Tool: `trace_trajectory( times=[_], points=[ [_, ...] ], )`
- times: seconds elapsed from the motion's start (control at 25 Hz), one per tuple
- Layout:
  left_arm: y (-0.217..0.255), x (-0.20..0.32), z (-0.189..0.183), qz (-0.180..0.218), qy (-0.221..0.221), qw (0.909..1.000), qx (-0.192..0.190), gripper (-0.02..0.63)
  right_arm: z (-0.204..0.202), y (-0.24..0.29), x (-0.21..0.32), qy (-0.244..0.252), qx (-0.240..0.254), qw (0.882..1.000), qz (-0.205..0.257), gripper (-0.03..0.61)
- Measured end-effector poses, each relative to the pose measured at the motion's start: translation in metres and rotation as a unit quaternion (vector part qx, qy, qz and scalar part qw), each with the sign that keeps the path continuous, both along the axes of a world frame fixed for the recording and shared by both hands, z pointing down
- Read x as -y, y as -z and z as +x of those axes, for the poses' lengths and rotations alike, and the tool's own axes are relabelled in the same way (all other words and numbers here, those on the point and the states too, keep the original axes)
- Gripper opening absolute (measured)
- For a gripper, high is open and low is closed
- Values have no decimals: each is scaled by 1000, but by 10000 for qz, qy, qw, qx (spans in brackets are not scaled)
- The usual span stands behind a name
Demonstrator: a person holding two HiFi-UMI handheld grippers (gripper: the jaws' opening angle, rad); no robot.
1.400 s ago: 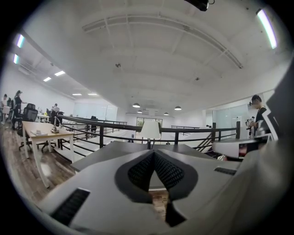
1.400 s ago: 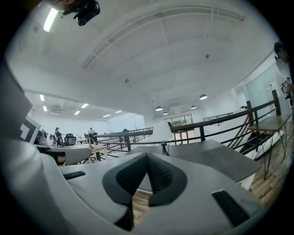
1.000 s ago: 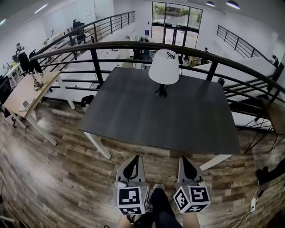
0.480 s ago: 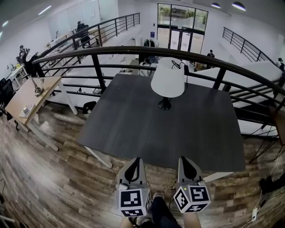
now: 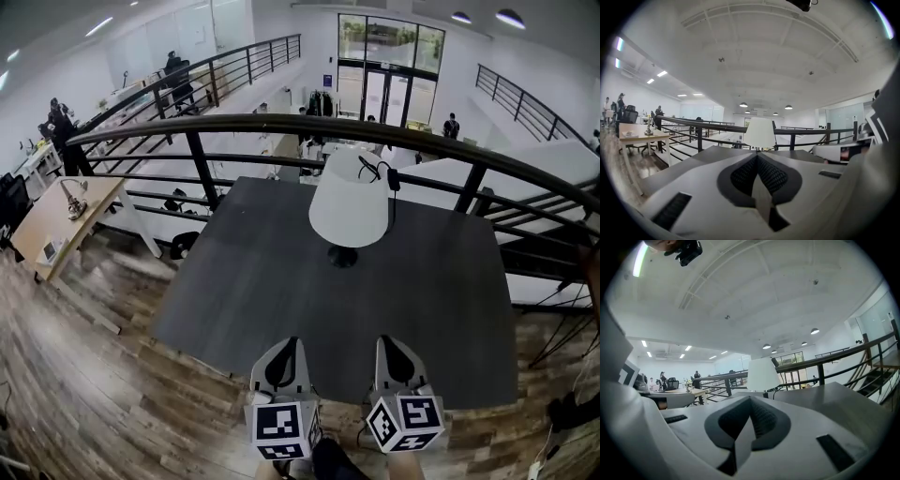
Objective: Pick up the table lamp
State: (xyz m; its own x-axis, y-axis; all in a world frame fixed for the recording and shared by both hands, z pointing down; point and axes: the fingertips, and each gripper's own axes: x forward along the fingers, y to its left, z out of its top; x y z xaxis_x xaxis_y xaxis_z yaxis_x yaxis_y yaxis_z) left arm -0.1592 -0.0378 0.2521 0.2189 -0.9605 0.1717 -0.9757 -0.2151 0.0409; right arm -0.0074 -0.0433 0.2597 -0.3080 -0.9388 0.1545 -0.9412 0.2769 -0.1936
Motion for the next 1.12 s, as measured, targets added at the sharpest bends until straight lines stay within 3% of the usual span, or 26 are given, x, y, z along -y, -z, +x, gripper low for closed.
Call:
trace_trajectory(
  times=[0.84,1.12],
  points=[
    [-33,119,43,-38,-229,9996,142,26,33,-47,111,-140,7,9997,-200,-9],
    [-53,153,41,-162,-220,9996,-102,26,40,-53,142,-338,-151,9992,-152,-9]
  ],
)
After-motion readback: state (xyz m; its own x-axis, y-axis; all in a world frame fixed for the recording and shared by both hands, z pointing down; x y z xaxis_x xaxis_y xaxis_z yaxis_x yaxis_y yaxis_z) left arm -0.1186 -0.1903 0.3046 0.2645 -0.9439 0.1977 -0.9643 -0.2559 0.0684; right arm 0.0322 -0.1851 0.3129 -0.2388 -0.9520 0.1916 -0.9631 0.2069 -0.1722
